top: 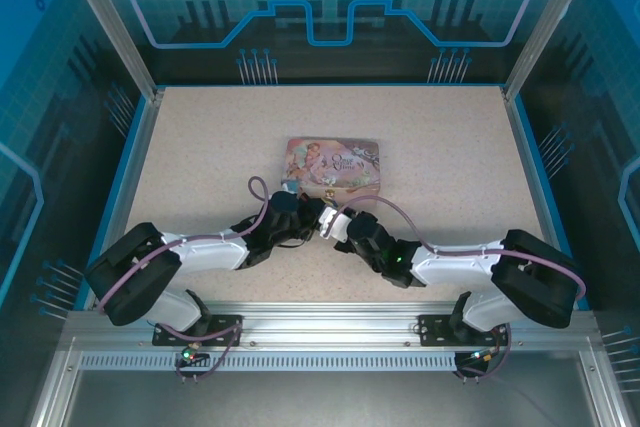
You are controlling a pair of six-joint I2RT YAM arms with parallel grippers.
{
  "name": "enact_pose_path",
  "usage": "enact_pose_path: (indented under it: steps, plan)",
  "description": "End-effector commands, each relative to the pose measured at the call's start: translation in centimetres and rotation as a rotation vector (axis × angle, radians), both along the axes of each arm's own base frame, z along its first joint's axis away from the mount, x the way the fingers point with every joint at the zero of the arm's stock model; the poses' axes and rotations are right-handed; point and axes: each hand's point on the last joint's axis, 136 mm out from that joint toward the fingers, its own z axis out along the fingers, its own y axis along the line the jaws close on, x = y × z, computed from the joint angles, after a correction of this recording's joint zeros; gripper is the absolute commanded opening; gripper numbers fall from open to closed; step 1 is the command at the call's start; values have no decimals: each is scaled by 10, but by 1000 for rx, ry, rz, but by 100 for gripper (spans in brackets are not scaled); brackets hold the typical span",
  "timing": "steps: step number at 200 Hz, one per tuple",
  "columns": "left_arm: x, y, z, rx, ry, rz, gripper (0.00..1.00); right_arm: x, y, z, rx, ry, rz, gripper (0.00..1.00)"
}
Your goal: Unlock the padlock with the key
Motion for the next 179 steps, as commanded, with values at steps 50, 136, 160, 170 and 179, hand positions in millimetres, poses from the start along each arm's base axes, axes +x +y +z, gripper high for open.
enact_pose_path:
  steps: [50, 136, 160, 170, 179]
  plan:
    - [6, -6, 28, -82, -66, -4, 0, 13, -4, 2, 55, 29, -52, 4]
    - [9, -7, 28, -79, -71, -1, 0, 11, 3, -2, 281, 272, -99, 0]
    - [10, -8, 27, -85, -73, 3, 0, 12, 2, 3, 401, 351, -129, 0]
    - [11, -9, 28, -88, -74, 3, 0, 13, 1, 5, 455, 387, -135, 0]
    - [12, -10, 29, -91, -77, 1, 0, 14, 0, 5, 489, 413, -145, 0]
